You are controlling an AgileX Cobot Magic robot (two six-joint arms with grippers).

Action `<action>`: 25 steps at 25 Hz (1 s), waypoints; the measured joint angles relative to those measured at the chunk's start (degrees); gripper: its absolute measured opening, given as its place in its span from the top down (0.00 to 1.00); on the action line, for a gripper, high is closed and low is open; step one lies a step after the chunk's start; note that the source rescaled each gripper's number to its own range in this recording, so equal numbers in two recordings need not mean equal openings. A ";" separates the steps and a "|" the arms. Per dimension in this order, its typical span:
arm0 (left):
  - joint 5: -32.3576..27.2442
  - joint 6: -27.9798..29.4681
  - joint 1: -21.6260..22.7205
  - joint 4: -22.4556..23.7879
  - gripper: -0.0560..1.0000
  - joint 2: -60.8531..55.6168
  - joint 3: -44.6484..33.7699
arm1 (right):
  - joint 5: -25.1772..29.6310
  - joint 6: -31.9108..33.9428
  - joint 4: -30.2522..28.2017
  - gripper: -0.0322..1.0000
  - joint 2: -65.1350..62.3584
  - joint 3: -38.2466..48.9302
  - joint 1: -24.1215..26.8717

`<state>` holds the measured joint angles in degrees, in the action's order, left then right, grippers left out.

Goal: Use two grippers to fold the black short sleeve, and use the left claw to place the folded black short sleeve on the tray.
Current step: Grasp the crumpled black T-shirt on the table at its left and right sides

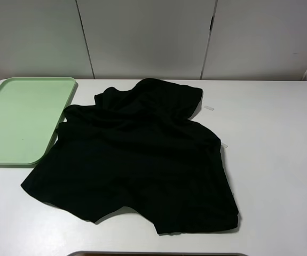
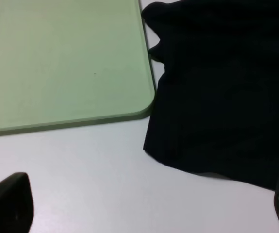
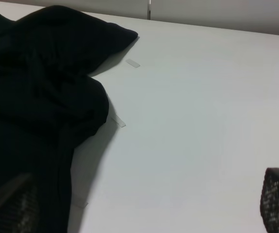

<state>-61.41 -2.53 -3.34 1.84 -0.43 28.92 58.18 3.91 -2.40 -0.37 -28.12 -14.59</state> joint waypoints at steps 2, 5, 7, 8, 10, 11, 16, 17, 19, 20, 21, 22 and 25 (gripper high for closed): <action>0.00 0.00 0.00 0.00 0.00 0.00 0.00 | 0.00 0.00 0.00 0.00 0.00 0.00 0.00; 0.00 0.00 0.00 0.00 0.00 0.00 0.00 | 0.00 0.00 0.00 0.00 0.00 0.00 0.00; 0.00 0.00 0.00 0.00 0.00 0.00 0.00 | 0.00 0.00 0.00 0.00 0.00 0.00 0.00; 0.00 0.00 0.00 0.05 0.00 0.00 0.00 | 0.00 0.00 0.00 0.00 0.00 0.00 0.00; 0.00 0.00 0.00 0.19 0.00 0.00 0.00 | 0.00 0.00 0.00 0.00 0.00 0.00 0.00; 0.00 0.00 0.00 0.24 0.00 0.00 0.00 | 0.00 0.00 0.00 0.00 0.00 0.00 0.00; 0.00 0.00 0.00 0.06 0.00 0.00 0.00 | 0.00 0.00 0.00 0.00 0.00 0.00 0.00; 0.00 0.00 0.00 -0.45 0.00 0.00 0.00 | 0.00 0.00 0.00 0.00 0.00 0.00 0.00; 0.12 0.00 0.00 -2.89 0.00 0.72 0.24 | 0.00 0.00 -0.06 0.00 0.40 0.00 0.00; 0.77 -0.64 0.00 -5.46 0.00 1.96 0.72 | 0.00 -0.27 -0.12 0.00 1.17 0.00 0.00; 1.83 -1.77 0.00 -7.60 0.00 3.32 1.24 | 0.00 -0.79 -0.12 0.00 2.34 0.00 0.00; 2.96 -3.36 0.00 -9.91 0.00 5.26 1.78 | 0.00 -1.51 -0.12 0.00 3.89 0.00 0.00; 5.77 -10.34 0.00 -17.23 0.00 11.69 4.05 | -1.18 -5.75 0.57 0.00 12.25 -1.47 0.00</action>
<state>-55.64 -12.87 -3.34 -15.39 11.27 32.97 57.01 -1.84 -1.82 11.88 -29.58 -14.59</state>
